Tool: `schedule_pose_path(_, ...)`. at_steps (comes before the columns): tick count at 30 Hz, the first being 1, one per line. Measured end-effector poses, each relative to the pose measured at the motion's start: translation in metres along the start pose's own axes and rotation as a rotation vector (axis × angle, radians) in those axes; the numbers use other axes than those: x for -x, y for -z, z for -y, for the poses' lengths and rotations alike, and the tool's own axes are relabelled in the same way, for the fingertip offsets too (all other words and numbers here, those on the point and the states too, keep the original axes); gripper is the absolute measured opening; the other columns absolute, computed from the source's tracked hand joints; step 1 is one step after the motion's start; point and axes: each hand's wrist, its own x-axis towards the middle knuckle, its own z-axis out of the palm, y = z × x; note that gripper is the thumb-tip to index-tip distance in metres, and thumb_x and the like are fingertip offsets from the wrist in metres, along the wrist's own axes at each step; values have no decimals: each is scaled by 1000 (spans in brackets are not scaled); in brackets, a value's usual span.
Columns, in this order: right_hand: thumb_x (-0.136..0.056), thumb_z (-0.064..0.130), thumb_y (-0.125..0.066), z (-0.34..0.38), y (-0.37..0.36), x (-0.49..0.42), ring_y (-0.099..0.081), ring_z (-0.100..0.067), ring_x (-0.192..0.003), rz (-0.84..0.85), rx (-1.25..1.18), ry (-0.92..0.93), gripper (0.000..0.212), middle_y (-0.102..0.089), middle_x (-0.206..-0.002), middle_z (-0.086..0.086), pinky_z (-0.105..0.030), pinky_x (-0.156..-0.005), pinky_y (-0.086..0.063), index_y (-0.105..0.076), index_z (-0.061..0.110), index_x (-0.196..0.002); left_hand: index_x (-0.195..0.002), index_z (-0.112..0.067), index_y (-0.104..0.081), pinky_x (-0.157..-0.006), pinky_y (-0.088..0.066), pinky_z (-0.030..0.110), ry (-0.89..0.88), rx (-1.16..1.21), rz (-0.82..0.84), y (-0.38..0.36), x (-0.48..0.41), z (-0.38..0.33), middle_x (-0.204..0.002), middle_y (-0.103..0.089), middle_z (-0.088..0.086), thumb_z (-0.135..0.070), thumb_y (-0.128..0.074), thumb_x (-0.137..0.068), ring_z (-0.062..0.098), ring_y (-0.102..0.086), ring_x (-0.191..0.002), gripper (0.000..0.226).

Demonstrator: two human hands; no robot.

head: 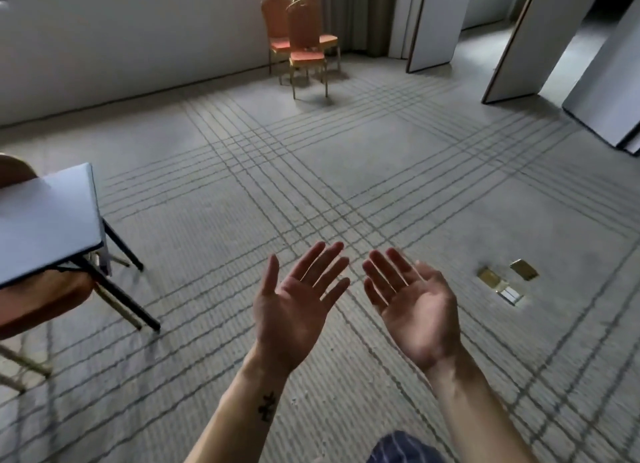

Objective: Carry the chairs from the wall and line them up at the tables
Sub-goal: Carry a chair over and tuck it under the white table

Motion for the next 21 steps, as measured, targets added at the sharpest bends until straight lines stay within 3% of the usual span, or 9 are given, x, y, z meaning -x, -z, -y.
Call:
schedule_pose_path(9, -84, 32, -58, 50, -41, -259, -65, -30, -123, 29, -1, -60, 55, -65, -136, -17, -44, -108, -42, -59, 8, -133, -144, -2, -50, -121, -28, 52, -35, 1, -126, 5, -235, -58, -143, -59, 19, -53, -32, -103, 36, -55, -135, 68)
schedule_pose_path(21, -105, 35, -35, 137, -153, -576, -63, -31, -125, 127, 77, -178, 47, -65, -135, -19, -44, -104, -43, -59, 7, -133, -144, -2, -51, -122, -25, 53, -139, 47, -207, -45, -519, -165, -143, -59, 21, -45, -33, -104, 38, -53, -136, 61)
